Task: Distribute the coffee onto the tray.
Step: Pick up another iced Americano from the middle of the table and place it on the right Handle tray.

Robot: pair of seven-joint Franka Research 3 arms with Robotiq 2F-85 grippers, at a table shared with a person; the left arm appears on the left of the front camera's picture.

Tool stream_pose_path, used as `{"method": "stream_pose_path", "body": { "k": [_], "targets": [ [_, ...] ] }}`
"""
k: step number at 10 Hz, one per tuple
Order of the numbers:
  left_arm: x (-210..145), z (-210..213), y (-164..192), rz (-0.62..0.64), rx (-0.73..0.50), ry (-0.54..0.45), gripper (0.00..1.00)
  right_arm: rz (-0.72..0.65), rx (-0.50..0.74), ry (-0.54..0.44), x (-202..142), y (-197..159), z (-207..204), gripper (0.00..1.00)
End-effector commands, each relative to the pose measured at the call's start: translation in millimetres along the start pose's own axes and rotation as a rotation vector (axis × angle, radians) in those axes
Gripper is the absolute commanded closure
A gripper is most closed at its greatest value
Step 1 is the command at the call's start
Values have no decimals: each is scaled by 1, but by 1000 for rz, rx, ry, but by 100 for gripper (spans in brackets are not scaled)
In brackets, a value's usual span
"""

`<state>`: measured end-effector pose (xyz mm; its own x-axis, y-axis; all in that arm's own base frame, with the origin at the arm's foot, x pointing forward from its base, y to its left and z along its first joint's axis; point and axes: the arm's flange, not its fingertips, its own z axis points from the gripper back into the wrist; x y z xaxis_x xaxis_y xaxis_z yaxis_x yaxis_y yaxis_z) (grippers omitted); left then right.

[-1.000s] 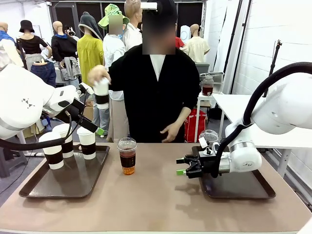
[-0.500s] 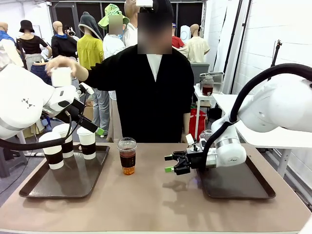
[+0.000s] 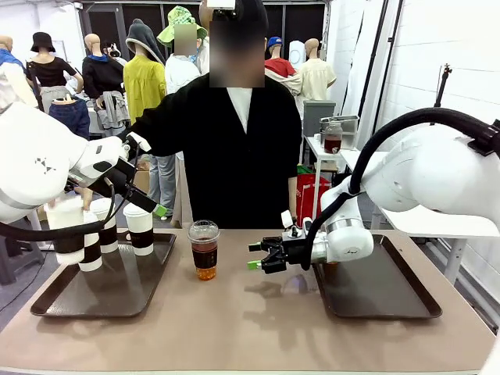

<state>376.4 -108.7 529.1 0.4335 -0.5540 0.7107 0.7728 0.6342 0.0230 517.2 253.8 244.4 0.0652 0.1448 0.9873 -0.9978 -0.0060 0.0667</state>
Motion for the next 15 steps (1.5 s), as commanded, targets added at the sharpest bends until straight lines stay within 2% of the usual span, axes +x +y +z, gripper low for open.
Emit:
{"method": "stream_pose_path", "body": {
  "k": [1,3,9,15],
  "targets": [
    [-2,1,2,2,-13,-9,0,-30,-29,-6,-1,-7,-17,0],
    [-2,1,2,2,-13,-9,0,-41,-20,17,-1,-4,-21,0],
    [-2,1,2,2,-13,-9,0,-17,-5,2,0,-2,-11,0],
    [-2,1,2,2,-13,-9,0,-10,-67,-28,-6,-5,-48,0]
  ]
}}
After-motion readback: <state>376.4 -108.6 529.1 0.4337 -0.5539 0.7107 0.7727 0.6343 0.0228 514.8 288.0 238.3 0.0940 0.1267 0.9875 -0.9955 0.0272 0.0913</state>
